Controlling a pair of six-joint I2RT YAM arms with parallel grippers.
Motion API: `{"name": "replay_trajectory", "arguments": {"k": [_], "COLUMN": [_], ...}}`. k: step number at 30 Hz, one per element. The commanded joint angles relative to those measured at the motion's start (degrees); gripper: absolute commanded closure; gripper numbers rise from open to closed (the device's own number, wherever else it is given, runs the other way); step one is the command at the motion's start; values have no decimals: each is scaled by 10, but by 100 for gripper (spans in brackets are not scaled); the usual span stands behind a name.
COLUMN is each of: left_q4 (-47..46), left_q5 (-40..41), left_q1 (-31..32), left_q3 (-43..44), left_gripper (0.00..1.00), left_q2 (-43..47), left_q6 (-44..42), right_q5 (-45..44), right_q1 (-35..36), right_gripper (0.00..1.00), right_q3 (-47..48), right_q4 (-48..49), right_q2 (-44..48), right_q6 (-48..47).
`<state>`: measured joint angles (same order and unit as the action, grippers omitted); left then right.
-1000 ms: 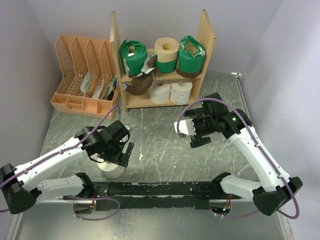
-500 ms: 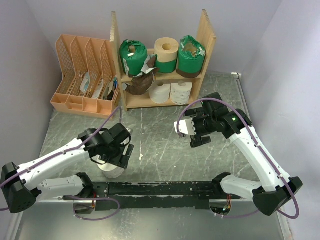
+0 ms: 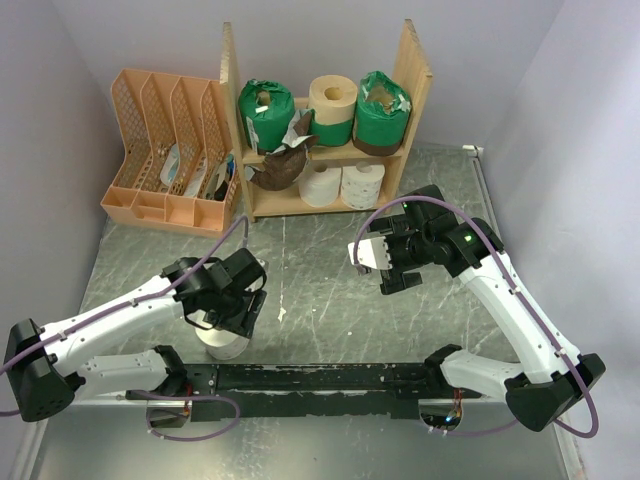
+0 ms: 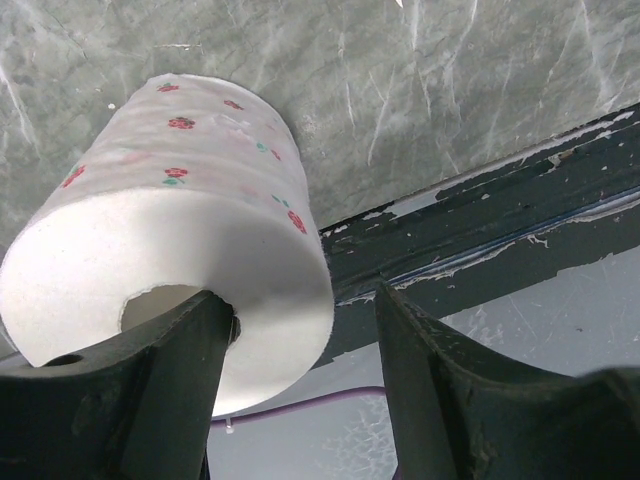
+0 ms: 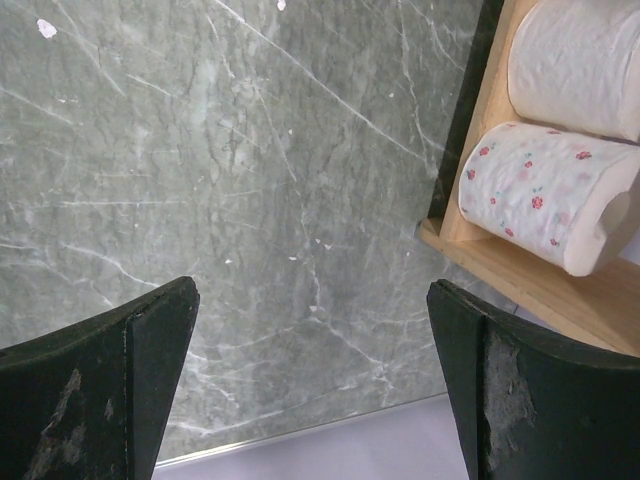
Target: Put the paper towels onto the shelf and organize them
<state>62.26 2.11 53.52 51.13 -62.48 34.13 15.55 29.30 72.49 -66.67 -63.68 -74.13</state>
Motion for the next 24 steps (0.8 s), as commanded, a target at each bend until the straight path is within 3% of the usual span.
{"name": "replay_trajectory", "arguments": {"k": [1, 6, 18, 22, 24], "left_q4": [-12, -9, 21, 46, 60], "left_q5": [-3, -2, 27, 40, 45], "left_q1": [6, 7, 19, 34, 42], "left_q3": [1, -2, 32, 87, 122], "left_gripper": [32, 42, 52, 70, 73], "left_q2": [0, -1, -27, -47, -65], "left_q6": [4, 7, 15, 5, -5], "right_q5": [-4, -7, -14, -26, -34], "right_q1": [-7, -8, -8, -8, -8], "right_gripper": [0, 0, 0, 0, 0], "right_q3": [-4, -5, -9, -16, -18], "right_q4": [7, 8, 14, 20, 24], "right_q2": [7, 8, 11, 12, 11], "right_q6": [7, 8, 9, 12, 13]}}
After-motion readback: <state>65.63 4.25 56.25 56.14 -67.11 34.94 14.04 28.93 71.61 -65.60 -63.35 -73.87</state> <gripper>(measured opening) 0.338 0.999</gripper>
